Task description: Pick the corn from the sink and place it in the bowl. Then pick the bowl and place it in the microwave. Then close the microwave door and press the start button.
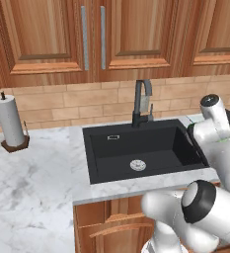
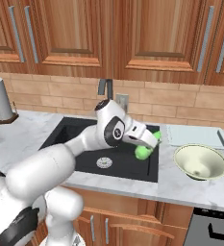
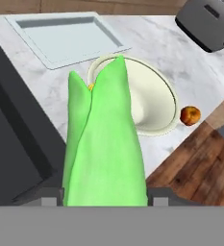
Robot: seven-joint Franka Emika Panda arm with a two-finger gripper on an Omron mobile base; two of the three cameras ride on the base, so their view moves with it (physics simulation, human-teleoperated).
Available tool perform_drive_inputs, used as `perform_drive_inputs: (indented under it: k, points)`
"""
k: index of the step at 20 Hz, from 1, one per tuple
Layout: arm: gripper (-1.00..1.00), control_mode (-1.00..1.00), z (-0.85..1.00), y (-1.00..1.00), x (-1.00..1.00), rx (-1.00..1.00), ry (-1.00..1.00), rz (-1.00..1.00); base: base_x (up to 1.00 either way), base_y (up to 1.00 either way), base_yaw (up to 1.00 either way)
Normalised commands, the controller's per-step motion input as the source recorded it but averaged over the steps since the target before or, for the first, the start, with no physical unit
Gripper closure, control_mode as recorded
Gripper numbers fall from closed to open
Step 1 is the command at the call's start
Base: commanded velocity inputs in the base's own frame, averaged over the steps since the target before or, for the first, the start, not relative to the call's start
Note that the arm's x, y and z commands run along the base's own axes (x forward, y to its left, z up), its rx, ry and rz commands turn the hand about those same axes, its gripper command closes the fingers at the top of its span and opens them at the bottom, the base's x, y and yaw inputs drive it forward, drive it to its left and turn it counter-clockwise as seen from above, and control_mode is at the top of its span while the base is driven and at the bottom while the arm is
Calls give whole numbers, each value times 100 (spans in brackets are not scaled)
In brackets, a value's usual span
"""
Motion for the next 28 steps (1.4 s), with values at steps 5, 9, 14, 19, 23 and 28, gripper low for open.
perform_drive_inputs:
  k: [5, 9, 14, 19, 23, 28]
  points:
    - [100, -100, 0, -59, 18, 14, 0, -15, 0, 0, 0]
    - [100, -100, 8, -64, 23, 22, 0, -3, 0, 0, 0]
    - [100, -100, 1, -53, 24, 18, 1, 0, 0, 0, 0]
    - [100, -100, -1, -57, 31, 14, 3, 0, 0, 0, 0]
    - [100, -100, -21, -30, 28, 2, 7, 0, 0, 0, 0]
    - [100, -100, -43, -4, 10, 0, 2, 1, 0, 0, 0]
